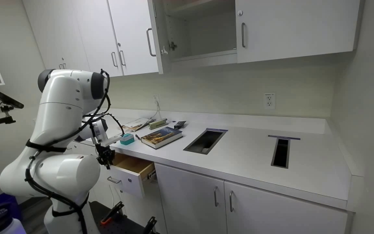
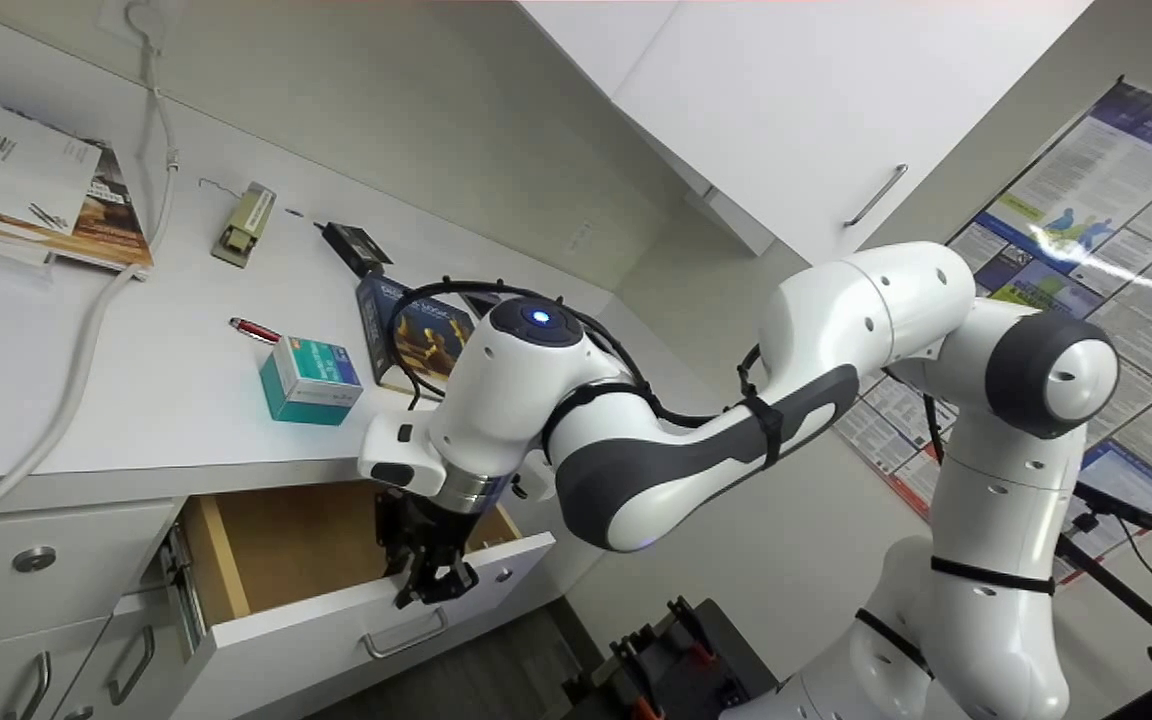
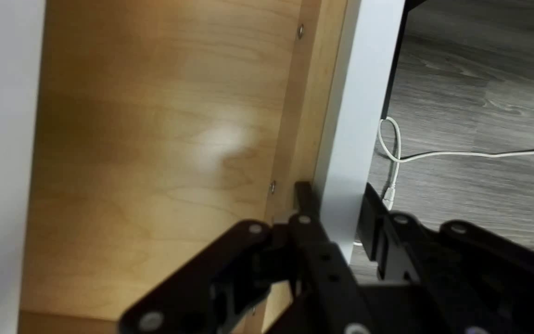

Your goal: Open the top drawer of the cabinet

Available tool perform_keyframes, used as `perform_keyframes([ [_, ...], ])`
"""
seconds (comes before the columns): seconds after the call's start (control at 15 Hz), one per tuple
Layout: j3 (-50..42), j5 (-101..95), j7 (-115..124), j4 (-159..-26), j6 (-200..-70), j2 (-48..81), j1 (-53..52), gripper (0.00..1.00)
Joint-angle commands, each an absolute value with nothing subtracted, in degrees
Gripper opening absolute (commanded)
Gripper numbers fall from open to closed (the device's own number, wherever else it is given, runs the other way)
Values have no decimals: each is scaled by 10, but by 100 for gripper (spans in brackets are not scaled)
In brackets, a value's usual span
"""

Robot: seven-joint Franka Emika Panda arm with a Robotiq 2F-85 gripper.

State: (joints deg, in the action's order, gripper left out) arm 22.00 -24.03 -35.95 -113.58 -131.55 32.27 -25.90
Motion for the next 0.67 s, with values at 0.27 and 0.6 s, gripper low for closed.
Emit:
perform_keyframes([
  [0.27, 265, -245, -323, -1221, -1398, 314, -283, 7],
  [0.6, 283, -253, -275, -1269, -1439, 295, -297, 7],
])
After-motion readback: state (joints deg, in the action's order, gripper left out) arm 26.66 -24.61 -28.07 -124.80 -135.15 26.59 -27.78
